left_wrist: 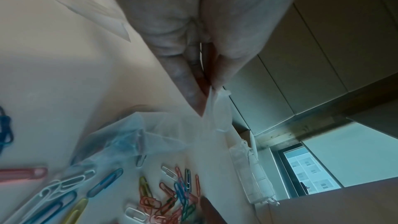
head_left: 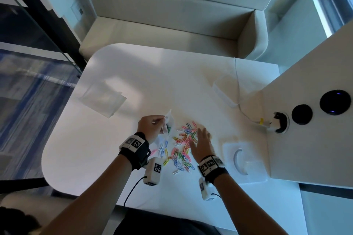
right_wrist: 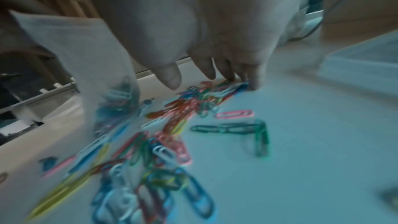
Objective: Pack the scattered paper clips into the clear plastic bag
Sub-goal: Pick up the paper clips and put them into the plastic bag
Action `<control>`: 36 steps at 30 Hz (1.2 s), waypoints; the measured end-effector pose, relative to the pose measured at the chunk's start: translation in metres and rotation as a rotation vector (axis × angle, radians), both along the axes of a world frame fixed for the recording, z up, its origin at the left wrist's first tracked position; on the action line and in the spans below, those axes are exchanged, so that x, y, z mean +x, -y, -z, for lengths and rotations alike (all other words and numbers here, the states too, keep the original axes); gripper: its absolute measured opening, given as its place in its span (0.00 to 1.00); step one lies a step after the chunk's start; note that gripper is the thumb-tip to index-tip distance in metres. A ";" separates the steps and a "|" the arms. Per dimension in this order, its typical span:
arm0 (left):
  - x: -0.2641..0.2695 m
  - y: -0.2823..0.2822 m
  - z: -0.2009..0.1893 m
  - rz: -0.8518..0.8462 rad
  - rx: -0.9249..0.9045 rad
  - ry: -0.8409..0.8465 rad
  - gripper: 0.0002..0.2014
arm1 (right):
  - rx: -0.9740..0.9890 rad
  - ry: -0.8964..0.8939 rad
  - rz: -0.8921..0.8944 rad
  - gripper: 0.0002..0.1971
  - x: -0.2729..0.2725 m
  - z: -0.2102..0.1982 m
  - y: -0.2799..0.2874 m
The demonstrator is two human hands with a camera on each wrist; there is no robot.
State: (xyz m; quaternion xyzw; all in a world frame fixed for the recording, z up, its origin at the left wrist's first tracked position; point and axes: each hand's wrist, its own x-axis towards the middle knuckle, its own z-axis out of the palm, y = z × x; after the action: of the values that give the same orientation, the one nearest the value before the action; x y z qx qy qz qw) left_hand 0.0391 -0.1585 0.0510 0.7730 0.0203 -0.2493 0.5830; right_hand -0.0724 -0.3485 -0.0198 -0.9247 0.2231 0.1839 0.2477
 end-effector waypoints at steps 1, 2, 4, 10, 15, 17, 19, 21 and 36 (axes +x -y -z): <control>-0.001 -0.001 0.000 0.020 0.011 0.010 0.14 | 0.004 0.065 -0.058 0.31 0.004 -0.001 -0.008; -0.001 -0.001 0.001 0.036 0.016 0.017 0.16 | 0.007 0.107 -0.109 0.31 0.008 -0.001 -0.014; -0.003 -0.002 0.001 0.041 0.006 0.011 0.16 | 0.003 0.094 -0.205 0.36 0.009 0.000 -0.022; 0.001 -0.008 0.008 0.006 -0.021 -0.008 0.10 | -0.159 -0.051 -0.541 0.42 -0.015 0.001 -0.017; 0.000 -0.005 0.013 0.010 -0.014 -0.028 0.08 | -0.210 0.090 -0.537 0.28 -0.022 -0.001 -0.013; -0.001 -0.001 0.014 0.036 -0.009 -0.040 0.09 | -0.224 0.099 -0.536 0.25 -0.017 -0.004 -0.012; -0.002 0.003 0.015 0.047 0.005 -0.052 0.09 | -0.241 0.092 -0.554 0.19 -0.010 -0.004 -0.009; -0.004 0.007 0.013 0.057 0.019 -0.049 0.09 | -0.251 0.079 -0.570 0.14 -0.002 -0.003 -0.005; -0.004 0.023 0.008 0.022 0.038 -0.060 0.09 | 1.369 0.319 0.957 0.11 0.043 -0.065 0.024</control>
State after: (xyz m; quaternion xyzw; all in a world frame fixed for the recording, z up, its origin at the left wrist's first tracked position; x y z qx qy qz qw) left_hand 0.0350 -0.1818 0.0429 0.7762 0.0342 -0.2783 0.5647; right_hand -0.0297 -0.3720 0.0456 -0.3921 0.3920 0.0211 0.8320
